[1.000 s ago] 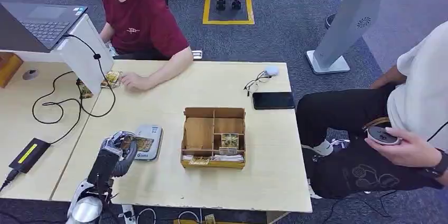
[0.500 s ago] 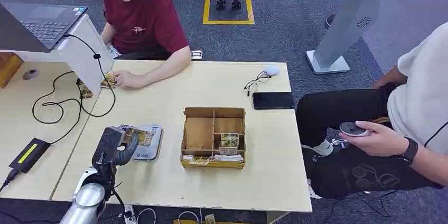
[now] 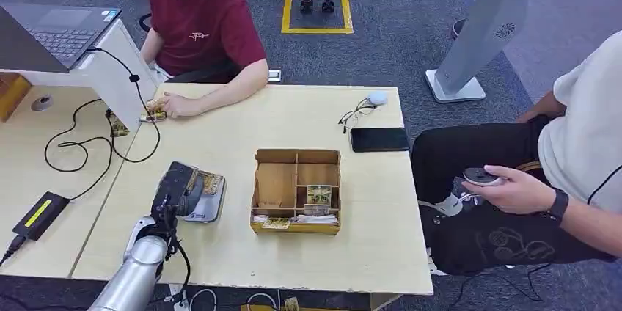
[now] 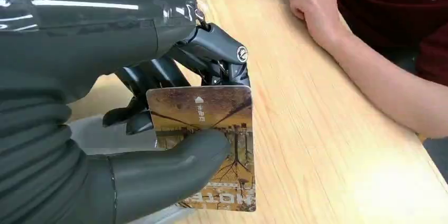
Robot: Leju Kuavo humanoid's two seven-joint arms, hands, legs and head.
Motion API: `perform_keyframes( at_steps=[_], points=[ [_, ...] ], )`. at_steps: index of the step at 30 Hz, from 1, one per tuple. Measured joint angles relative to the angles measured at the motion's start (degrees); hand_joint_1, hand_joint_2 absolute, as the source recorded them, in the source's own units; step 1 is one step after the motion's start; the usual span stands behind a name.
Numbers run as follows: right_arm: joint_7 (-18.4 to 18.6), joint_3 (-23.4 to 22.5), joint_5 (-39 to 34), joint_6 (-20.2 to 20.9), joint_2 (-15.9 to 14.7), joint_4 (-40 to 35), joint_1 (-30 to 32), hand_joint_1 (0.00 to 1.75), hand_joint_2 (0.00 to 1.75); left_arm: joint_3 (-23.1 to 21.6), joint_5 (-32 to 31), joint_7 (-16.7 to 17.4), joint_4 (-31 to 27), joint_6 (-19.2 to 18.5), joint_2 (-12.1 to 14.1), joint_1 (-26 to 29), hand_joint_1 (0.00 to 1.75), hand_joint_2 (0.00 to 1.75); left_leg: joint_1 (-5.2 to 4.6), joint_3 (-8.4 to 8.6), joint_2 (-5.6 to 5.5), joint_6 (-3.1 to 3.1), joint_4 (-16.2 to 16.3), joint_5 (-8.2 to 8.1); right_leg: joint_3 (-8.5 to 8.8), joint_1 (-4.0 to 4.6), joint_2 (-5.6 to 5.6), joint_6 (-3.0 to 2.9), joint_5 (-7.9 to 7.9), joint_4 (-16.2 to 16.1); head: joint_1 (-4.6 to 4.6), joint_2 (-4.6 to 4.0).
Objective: Pass the card to the sensor for recognition and then transmit it.
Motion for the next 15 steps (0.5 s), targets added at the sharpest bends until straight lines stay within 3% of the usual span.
perform_keyframes(
  at_steps=[10,15],
  points=[
    [0.15,0.00,0.04,0.13,0.31,0.00,-0.44,0.00,0.00,-0.09,-1.90,-0.02,3.41,-0.13,-0.59,-1.71,1.75,1.75,0.00,0.01,0.00,0.00,0.00,0.01,0.02,0.00,0.00,0.00,0.00,0.00,0.02,0.00],
    [0.11,0.00,0.17,0.20,0.42,0.00,-0.56,0.00,0.00,-0.09,-6.19,0.52,3.78,1.55,-0.70,-1.76,1.75,1.75,0.00,0.01,0.00,0.00,0.00,0.01,0.02,0.00,0.00,0.00,0.00,0.01,0.00,0.00]
  ],
)
